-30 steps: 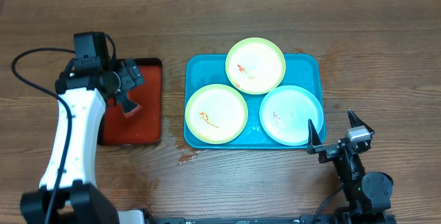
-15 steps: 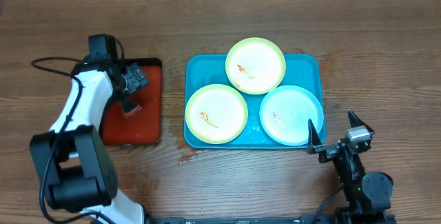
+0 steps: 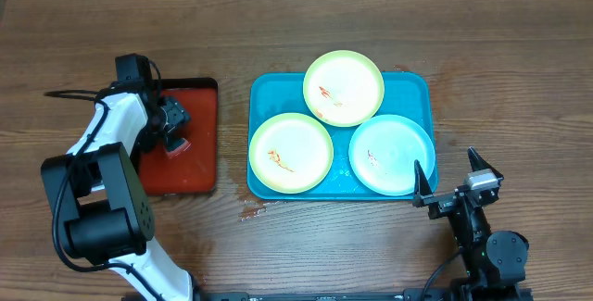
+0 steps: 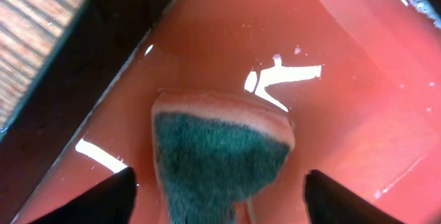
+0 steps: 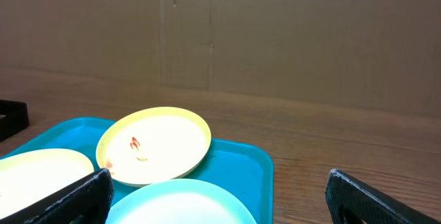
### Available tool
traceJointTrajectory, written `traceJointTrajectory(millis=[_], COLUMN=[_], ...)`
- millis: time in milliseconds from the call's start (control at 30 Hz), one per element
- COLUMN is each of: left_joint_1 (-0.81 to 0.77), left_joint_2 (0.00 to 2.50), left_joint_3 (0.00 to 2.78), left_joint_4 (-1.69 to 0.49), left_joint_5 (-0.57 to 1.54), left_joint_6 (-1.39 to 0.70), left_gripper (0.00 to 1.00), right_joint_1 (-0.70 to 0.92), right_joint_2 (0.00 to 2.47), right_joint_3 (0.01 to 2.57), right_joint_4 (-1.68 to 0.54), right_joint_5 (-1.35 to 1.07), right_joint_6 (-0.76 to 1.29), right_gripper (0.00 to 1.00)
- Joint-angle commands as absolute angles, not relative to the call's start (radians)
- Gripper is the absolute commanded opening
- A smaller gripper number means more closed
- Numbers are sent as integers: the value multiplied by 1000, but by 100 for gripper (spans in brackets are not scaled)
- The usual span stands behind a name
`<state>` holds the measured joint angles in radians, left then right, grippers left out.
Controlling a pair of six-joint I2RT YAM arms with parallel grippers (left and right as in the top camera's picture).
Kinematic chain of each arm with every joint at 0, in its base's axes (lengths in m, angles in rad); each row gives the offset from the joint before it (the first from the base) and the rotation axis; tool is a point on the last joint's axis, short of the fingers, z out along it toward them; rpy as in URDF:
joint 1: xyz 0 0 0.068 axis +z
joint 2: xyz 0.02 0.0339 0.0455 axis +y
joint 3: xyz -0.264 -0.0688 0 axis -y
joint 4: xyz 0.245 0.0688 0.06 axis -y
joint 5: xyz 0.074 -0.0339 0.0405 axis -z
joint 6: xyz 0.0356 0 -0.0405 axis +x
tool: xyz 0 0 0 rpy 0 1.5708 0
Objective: Clean dirty plates on tray and stack at the side
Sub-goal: 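Lower the left gripper and grasp the green-and-pink sponge, then dip and rub the held sponge in the red water tray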
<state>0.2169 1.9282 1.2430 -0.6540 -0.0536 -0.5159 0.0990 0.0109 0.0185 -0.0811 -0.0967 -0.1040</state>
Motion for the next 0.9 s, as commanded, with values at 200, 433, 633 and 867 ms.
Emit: traceJointTrajectory(millis=[200, 433, 633, 867], left_joint_1=[216, 216, 215, 216], left_joint_2=[1966, 1966, 1966, 1966], left_joint_3=[1265, 1265, 1265, 1265], left_joint_4=[-620, -638, -753, -781], left_joint_5=[-64, -52, 30, 25], left_joint_6=[-520, -520, -520, -516], left_gripper=[13, 100, 100, 32], right_joint_1=[104, 104, 104, 104], right_joint_2=[3, 3, 3, 3], right_joint_3=[8, 8, 8, 8], right_joint_4=[-76, -76, -76, -76], right_joint_5=[-90, -90, -90, -90], right_joint_6=[-97, -97, -97, -97], right_gripper=[100, 100, 100, 100])
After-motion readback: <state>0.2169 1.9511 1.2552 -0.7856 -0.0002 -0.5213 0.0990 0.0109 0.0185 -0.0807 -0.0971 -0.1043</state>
